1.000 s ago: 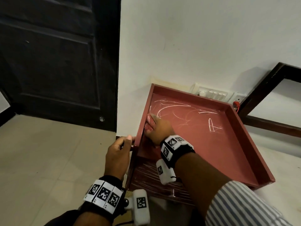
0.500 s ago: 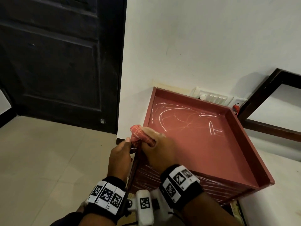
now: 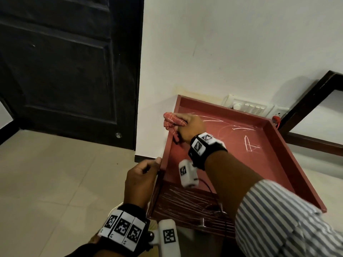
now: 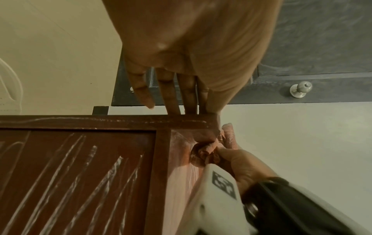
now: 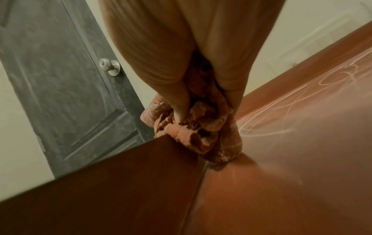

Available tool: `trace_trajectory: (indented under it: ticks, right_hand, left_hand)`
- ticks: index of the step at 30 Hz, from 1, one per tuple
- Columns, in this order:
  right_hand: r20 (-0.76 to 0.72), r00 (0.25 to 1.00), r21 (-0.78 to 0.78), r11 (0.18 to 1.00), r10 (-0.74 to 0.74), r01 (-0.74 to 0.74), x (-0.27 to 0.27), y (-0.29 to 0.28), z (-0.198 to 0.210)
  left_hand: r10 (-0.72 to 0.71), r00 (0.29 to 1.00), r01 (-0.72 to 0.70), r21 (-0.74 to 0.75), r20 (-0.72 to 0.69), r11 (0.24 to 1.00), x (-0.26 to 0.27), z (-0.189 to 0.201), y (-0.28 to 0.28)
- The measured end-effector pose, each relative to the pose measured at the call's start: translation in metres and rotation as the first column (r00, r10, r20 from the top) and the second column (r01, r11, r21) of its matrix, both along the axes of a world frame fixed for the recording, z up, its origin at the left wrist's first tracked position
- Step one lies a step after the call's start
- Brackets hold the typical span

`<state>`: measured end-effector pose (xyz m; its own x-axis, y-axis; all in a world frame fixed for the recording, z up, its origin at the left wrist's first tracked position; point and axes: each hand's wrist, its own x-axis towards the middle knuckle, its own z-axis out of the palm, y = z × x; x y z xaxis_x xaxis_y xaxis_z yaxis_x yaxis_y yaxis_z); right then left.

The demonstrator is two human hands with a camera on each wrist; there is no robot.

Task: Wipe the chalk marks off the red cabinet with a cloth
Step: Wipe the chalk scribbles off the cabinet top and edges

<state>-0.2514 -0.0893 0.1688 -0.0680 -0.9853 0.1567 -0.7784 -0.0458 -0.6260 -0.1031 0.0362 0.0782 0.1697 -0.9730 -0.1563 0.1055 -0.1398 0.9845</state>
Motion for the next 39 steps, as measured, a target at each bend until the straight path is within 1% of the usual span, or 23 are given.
trace_trajectory:
  ticks: [2, 4, 6, 7, 9, 11, 12, 13, 14, 16, 18, 20, 22, 25, 27, 28, 30, 31, 33, 35, 37, 38, 39]
  right_hand:
    - [0.016, 0.999, -0.034, 0.999, 0.039, -0.038, 0.003, 0.028, -0.005]
    - [0.050, 0.993, -0.092, 0.990, 0.111, -0.106, 0.006, 0.064, -0.015]
    - [-0.005, 0.985, -0.138, 0.976, 0.171, -0.170, 0.009, 0.098, -0.021]
    - [-0.022, 0.984, -0.139, 0.974, 0.179, -0.180, 0.010, 0.108, -0.021]
    - [0.014, 0.986, -0.121, 0.979, 0.168, -0.165, 0.010, 0.110, -0.018]
    - [0.150, 0.977, -0.059, 0.987, 0.154, -0.147, 0.011, 0.097, -0.013]
    - [0.189, 0.972, -0.019, 0.990, 0.141, -0.140, 0.012, 0.086, -0.010]
    - [0.166, 0.978, 0.006, 0.992, 0.123, -0.126, 0.013, 0.073, -0.006]
    - [0.109, 0.987, 0.012, 0.993, 0.115, -0.117, 0.012, 0.059, -0.003]
    - [0.065, 0.996, 0.021, 0.997, 0.068, -0.070, 0.009, 0.025, 0.005]
    - [0.087, 0.996, 0.018, 1.000, 0.011, -0.013, 0.006, -0.010, 0.011]
    - [0.125, 0.992, 0.058, 0.998, 0.009, -0.017, 0.000, -0.046, 0.015]
    - [0.137, 0.990, 0.040, 0.999, -0.028, 0.023, -0.004, -0.083, 0.023]
    - [0.107, 0.990, 0.050, 0.995, -0.089, 0.084, -0.011, -0.133, 0.026]
    - [0.137, 0.985, 0.056, 0.994, -0.102, 0.095, -0.014, -0.155, 0.030]
    - [0.135, 0.986, 0.042, 0.995, -0.095, 0.090, -0.014, -0.161, 0.033]
    - [0.084, 0.988, 0.072, 0.990, -0.126, 0.120, -0.015, -0.170, 0.030]
    - [0.113, 0.985, 0.085, 0.989, -0.131, 0.122, -0.013, -0.175, 0.023]
    - [0.224, 0.968, 0.080, 0.992, -0.116, 0.100, -0.014, -0.171, 0.013]
    - [0.306, 0.946, 0.031, 0.995, -0.103, 0.098, -0.013, -0.153, 0.014]
    - [0.298, 0.948, 0.056, 0.993, -0.114, 0.102, -0.011, -0.131, 0.011]
    - [0.314, 0.945, 0.079, 0.994, -0.093, 0.072, -0.007, -0.117, 0.008]
    - [0.273, 0.959, 0.102, 0.994, -0.071, 0.045, -0.008, -0.105, 0.004]
  left_hand:
    - [-0.001, 1.000, 0.001, -0.005, 0.001, 1.000, 0.000, 0.001, 0.002]
    - [0.001, 1.000, -0.001, 0.004, 0.002, 1.000, -0.001, 0.000, 0.001]
    - [-0.007, 1.000, 0.007, -0.001, 0.029, 1.000, -0.002, 0.000, 0.000]
    - [-0.006, 0.999, 0.006, -0.006, 0.050, 1.000, -0.002, 0.002, 0.000]
    - [0.015, 0.997, -0.014, -0.015, 0.073, 1.000, -0.005, 0.003, 0.000]
    - [0.037, 0.997, -0.034, -0.035, 0.073, 0.999, -0.007, 0.007, 0.003]
    - [0.037, 0.996, -0.033, -0.047, 0.078, 0.998, -0.007, 0.009, 0.004]
    - [0.030, 0.996, -0.026, -0.054, 0.087, 0.998, -0.007, 0.011, 0.004]
    - [0.024, 0.995, -0.018, -0.062, 0.097, 0.998, -0.007, 0.012, 0.005]
    - [0.016, 0.992, -0.007, -0.071, 0.128, 0.997, -0.005, 0.012, 0.003]
    - [0.016, 0.987, -0.004, -0.078, 0.159, 0.997, -0.004, 0.010, -0.001]
    - [0.018, 0.989, -0.007, -0.069, 0.149, 0.998, -0.005, 0.005, -0.007]
    - [0.041, 0.990, -0.034, -0.052, 0.138, 0.998, -0.008, 0.002, -0.013]
    - [0.082, 0.987, -0.076, -0.051, 0.138, 0.996, -0.010, -0.002, -0.020]
    - [0.073, 0.988, -0.069, -0.032, 0.133, 0.997, -0.011, -0.004, -0.025]
    - [0.071, 0.988, -0.067, -0.033, 0.137, 0.997, -0.011, -0.002, -0.024]
    - [0.069, 0.987, -0.065, -0.026, 0.143, 0.998, -0.010, -0.005, -0.029]
    - [0.074, 0.988, -0.071, -0.022, 0.137, 0.997, -0.010, -0.006, -0.030]
    - [0.071, 0.988, -0.069, -0.015, 0.138, 0.997, -0.012, -0.006, -0.028]
    - [0.070, 0.989, -0.069, -0.010, 0.131, 0.998, -0.010, 0.000, -0.024]
    - [0.057, 0.989, -0.056, -0.013, 0.133, 0.998, -0.009, 0.001, -0.020]
    - [0.051, 0.989, -0.049, -0.012, 0.138, 0.999, -0.009, 0.001, -0.019]
    - [0.047, 0.989, -0.046, -0.011, 0.141, 0.999, -0.009, 0.002, -0.019]
